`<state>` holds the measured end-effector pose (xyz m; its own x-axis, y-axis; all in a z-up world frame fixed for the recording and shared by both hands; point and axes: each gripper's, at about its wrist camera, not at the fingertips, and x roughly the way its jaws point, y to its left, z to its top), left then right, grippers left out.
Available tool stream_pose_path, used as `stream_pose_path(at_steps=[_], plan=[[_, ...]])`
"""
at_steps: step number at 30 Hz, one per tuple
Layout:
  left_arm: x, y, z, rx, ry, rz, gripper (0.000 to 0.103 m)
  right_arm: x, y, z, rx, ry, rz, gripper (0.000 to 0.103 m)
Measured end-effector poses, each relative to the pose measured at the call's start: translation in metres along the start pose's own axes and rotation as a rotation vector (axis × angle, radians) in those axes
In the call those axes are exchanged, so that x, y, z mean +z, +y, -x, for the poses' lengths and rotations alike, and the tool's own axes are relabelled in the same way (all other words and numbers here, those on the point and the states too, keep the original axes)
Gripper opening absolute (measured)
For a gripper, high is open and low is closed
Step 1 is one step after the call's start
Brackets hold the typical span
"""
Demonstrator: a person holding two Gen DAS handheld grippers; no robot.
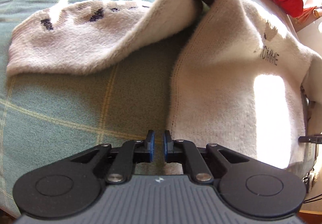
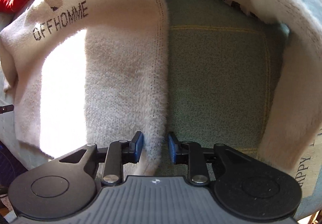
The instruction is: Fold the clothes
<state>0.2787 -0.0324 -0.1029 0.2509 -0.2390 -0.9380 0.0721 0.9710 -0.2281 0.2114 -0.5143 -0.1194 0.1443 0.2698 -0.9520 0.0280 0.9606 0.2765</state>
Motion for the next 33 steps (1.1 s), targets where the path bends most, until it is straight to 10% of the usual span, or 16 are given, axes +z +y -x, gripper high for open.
stream_pose_path(at_steps=[5, 12, 19, 24, 33], plan=[[-0.022, -0.057, 0.023, 0.078, -0.093, -0.407, 0.043, -0.008, 0.052, 0.021, -0.085, -0.123, 0.351, 0.045], [-0.089, -0.134, 0.015, 0.058, -0.188, -1.055, 0.05, -0.034, 0.138, -0.02, -0.063, -0.15, 0.87, 0.049], [-0.14, -0.152, -0.014, 0.071, -0.209, -1.342, 0.052, -0.087, 0.167, -0.041, -0.074, -0.212, 1.249, 0.063], [-0.176, -0.145, -0.024, 0.188, -0.34, -1.497, 0.072, -0.119, 0.164, -0.051, -0.2, -0.303, 1.372, 0.086], [-0.194, -0.126, -0.027, 0.396, -0.486, -1.584, 0.078, -0.125, 0.135, -0.06, -0.523, -0.398, 1.25, 0.102]])
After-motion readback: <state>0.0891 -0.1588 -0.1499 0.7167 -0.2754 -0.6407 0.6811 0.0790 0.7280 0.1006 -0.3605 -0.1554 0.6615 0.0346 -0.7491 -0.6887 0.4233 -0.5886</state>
